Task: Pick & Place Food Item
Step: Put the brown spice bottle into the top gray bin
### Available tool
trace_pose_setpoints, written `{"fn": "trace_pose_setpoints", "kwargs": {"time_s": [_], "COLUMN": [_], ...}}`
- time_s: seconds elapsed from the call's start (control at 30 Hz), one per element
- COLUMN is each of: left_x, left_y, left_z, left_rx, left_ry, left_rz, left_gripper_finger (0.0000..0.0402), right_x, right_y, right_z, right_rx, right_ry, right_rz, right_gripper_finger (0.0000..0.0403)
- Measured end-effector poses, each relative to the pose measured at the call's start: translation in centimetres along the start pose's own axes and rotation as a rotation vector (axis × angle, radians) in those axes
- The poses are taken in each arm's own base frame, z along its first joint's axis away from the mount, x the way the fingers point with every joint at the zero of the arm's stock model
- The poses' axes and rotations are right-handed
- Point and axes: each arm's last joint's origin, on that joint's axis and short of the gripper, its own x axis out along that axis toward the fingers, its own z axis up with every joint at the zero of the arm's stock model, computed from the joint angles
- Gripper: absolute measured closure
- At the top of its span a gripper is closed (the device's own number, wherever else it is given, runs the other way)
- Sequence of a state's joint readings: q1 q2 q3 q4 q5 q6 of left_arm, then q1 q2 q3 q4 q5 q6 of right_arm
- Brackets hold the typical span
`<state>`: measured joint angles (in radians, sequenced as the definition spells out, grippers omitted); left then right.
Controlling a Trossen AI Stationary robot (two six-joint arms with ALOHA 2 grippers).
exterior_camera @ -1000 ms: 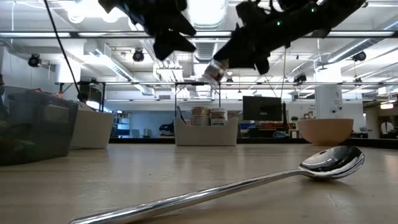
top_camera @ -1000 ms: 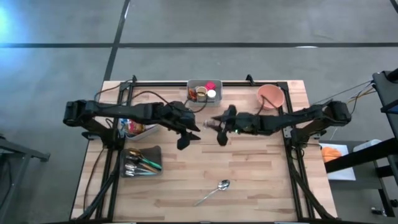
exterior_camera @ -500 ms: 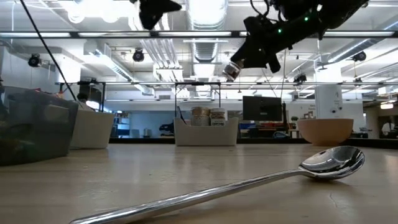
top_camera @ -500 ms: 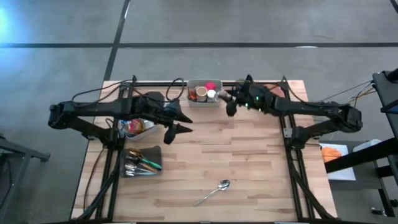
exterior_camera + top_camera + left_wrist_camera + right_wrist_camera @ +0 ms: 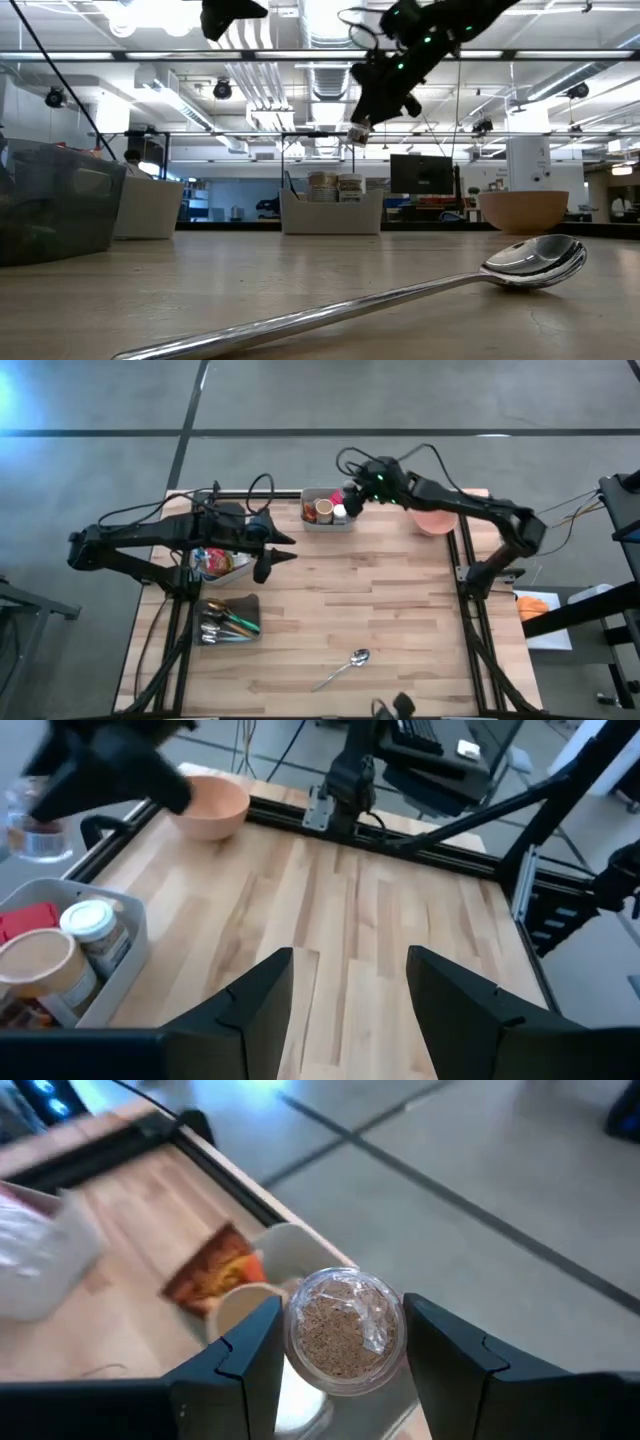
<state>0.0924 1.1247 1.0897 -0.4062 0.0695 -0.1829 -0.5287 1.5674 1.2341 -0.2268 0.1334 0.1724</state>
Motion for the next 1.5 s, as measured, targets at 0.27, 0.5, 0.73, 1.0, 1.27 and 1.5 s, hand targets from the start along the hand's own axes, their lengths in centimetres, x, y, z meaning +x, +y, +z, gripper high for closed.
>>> {"fn": "trace_pose_setpoints", "kwargs": {"time_s": [0.27, 0.5, 0.73, 1.0, 1.27, 1.5], "left_x": [-2.2, -3.5, -3.8, -3.2, -4.3, -4.0], "left_y": [0.0, 0.0, 0.2, 0.5, 0.4, 0.4], "left_z": [-1.0, -1.5, -2.6, -4.1, -3.8, -4.1], "left_rx": [0.016, 0.008, 0.020, 0.013, 0.017, 0.017], "left_ry": [0.090, 0.091, 0.095, 0.077, 0.021, 0.035], "left_rz": [0.014, 0.015, 0.018, 0.015, 0.005, 0.007], "left_gripper_finger": [0.0203, 0.0203, 0.0203, 0.0202, 0.0202, 0.0202], "right_x": [4.7, 6.5, 7.9, 8.3, 8.4, 8.6], "right_y": [-2.8, -5.3, -5.4, -5.7, -5.5, -5.3], "right_z": [0.8, 0.4, -0.7, -1.2, -1.8, -2.4], "right_rx": [-0.044, 0.000, -0.109, -0.107, -0.119, -0.109], "right_ry": [0.193, 0.234, 0.278, 0.286, 0.284, 0.282], "right_rz": [-0.080, -0.038, 0.038, 0.041, 0.066, 0.079], "right_gripper_finger": [0.0236, 0.0236, 0.0236, 0.0236, 0.0236, 0.0236]}}
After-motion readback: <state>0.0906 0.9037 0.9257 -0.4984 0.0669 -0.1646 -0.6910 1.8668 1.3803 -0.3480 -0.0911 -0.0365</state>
